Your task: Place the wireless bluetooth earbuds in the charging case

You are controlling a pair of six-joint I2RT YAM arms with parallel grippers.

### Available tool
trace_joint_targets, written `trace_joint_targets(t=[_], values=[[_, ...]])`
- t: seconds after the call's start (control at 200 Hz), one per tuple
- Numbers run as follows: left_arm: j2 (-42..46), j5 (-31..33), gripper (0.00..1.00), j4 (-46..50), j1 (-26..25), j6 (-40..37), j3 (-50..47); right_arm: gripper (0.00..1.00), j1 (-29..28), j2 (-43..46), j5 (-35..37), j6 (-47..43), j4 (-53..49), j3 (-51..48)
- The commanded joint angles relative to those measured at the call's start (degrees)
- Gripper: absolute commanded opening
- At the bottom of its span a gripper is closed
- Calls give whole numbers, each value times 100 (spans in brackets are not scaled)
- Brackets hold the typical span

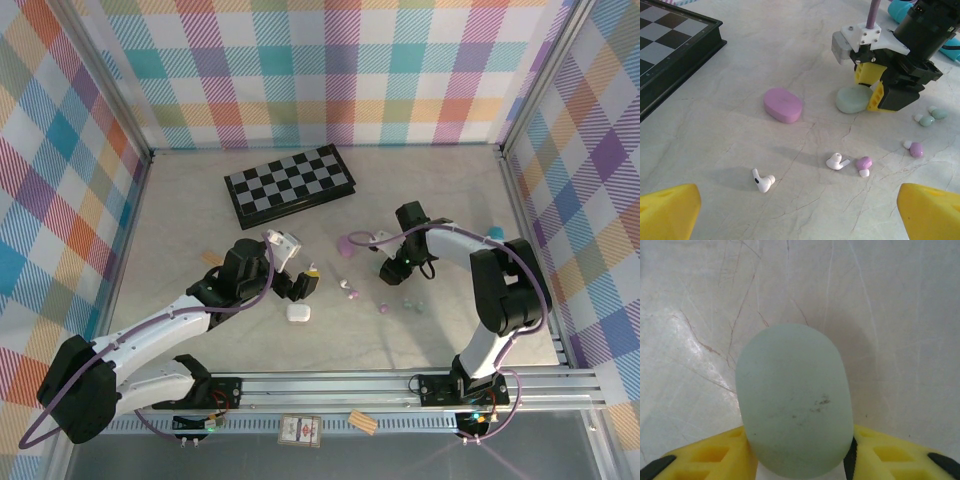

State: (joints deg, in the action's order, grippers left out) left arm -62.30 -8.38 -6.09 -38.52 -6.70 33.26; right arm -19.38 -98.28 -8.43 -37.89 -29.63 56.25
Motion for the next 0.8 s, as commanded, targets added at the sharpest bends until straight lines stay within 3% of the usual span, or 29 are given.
trace_joint_targets(t=[0.0,0.345,0.605,0.795], values=[[62,-45,100,-42,-59,-104,40,52,-40,-45,-81,14,-34,53],[26,-110,100,-7,-59,-95,72,54,-39,-194,-159,36,132,92],[124,-12,100,108,-59,-133,19,36,-46,-223,-247,85,72,101],[187,87,100,225,-59,-262,96,35,-97,89,-315,133,-75,73]])
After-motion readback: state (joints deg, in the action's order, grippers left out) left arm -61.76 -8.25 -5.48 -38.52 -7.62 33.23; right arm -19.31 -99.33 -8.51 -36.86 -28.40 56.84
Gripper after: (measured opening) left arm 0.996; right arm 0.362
